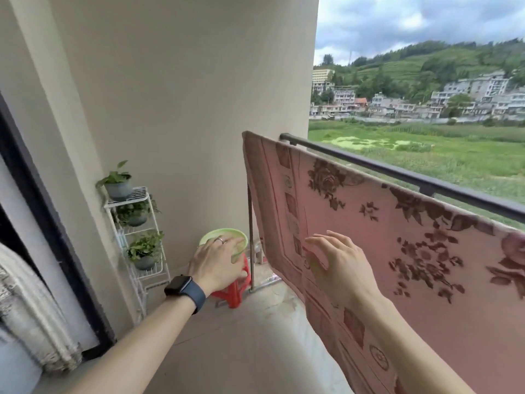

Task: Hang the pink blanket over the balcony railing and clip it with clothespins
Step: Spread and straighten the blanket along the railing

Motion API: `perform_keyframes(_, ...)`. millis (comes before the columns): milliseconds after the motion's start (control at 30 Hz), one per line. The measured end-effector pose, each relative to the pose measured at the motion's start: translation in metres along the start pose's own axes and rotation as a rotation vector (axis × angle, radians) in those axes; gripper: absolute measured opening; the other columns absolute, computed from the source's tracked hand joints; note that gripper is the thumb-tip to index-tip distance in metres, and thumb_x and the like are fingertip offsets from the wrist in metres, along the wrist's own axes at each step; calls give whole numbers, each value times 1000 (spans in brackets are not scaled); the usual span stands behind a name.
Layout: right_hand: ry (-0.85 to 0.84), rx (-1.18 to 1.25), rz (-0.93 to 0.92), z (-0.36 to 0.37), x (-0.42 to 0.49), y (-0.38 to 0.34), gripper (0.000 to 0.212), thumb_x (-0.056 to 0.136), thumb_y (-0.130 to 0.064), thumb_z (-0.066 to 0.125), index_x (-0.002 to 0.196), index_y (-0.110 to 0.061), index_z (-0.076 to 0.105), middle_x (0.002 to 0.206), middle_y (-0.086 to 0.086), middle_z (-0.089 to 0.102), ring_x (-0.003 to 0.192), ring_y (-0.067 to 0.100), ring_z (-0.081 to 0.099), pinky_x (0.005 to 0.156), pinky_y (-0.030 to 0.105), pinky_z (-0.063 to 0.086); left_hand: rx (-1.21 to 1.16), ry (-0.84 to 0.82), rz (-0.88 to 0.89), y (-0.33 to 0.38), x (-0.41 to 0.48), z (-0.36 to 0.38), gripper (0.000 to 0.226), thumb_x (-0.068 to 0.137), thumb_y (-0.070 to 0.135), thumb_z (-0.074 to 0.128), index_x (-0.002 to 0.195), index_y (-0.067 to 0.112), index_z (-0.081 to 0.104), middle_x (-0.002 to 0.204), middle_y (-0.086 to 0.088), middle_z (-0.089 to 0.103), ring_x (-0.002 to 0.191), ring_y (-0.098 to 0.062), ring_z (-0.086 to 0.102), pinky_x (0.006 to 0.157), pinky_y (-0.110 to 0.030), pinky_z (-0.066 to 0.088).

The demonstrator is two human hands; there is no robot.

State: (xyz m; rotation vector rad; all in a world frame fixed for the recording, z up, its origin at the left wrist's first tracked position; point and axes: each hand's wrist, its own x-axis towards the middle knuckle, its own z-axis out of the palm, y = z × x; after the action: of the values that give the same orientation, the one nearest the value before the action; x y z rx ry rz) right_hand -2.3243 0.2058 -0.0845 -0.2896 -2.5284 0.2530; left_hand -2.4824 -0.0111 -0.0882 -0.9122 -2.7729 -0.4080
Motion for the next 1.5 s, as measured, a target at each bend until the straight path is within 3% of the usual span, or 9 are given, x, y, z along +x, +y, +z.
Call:
perform_keyframes(100, 18, 29, -37, 33, 60, 2, 44, 91, -47, 39, 123, -33, 66, 129, -14, 65, 135, 20, 47, 105, 42, 44, 1, 41, -41, -32, 47, 3, 49, 92, 41, 49, 140, 33, 49, 145, 8, 49, 131, -19, 46, 107, -33, 38)
perform_keyframes(233, 36, 39, -82, 68, 129, -7, 20, 90, -30, 61, 107, -27, 70, 114, -12, 71, 122, 25, 57, 95, 39, 47, 4, 47, -65, -73, 108, 3, 49, 93, 43, 50, 140, 33, 48, 144, 7, 49, 130, -19, 46, 107, -33, 37)
perform_keyframes(300, 23, 30, -94, 99, 161, -9, 19, 89, -27, 65, 108, -27, 70, 113, -12, 71, 120, 25, 57, 94, 39, 47, 3, 27, -87, -98, 136, 22, 49, 93, 43, 49, 141, 34, 47, 145, 7, 49, 130, -19, 45, 106, -33, 37)
perform_keyframes(533, -35, 20, -99, 212, 291, -18, 25, 94, -31, 59, 118, -27, 66, 122, -12, 68, 129, 25, 52, 103, 46, 44, -36, -8, -101, -197, 275, 72, 50, 92, 45, 47, 141, 35, 45, 146, 10, 46, 133, -18, 42, 105, -35, 39)
perform_keyframes(733, 15, -56, -18, 272, 411, -41, 12, 90, -25, 63, 100, -23, 69, 106, -10, 71, 120, 23, 56, 95, 40, 45, -83, -7, -46, -274, 419, 78, 49, 92, 41, 49, 141, 34, 46, 147, 9, 46, 132, -19, 43, 105, -34, 39)
perform_keyframes(967, 50, -157, 35, 298, 550, -28, 32, 95, -38, 58, 126, -32, 62, 134, -12, 61, 136, 21, 44, 107, 43, 38, -174, -31, 66, -288, 579, 75, 48, 93, 40, 48, 141, 33, 47, 146, 7, 47, 132, -20, 44, 107, -33, 37)
perform_keyframes(1267, 62, -274, 62, 337, 738, 2, 36, 96, -42, 53, 129, -32, 58, 136, -9, 58, 134, 20, 42, 105, 41, 37, -243, 9, 156, -294, 776, 77, 47, 94, 40, 47, 140, 32, 46, 144, 5, 48, 132, -19, 42, 106, -35, 38)
perform_keyframes(1400, 10, -304, 184, 363, 798, 15, 46, 97, -50, 44, 138, -30, 48, 142, -5, 52, 130, 22, 45, 99, 41, 44, -544, -98, 82, -298, 846, 93, 58, 92, 46, 55, 144, 26, 39, 144, 0, 48, 133, -19, 43, 107, -37, 38)
perform_keyframes(1500, -94, -331, 264, 379, 832, 19, 51, 99, -55, 37, 139, -24, 41, 134, 0, 56, 114, 25, 58, 84, 42, 53, -750, -239, 3, -298, 887, 109, 70, 90, 50, 60, 147, 20, 34, 143, 0, 48, 131, -19, 47, 106, -34, 40)
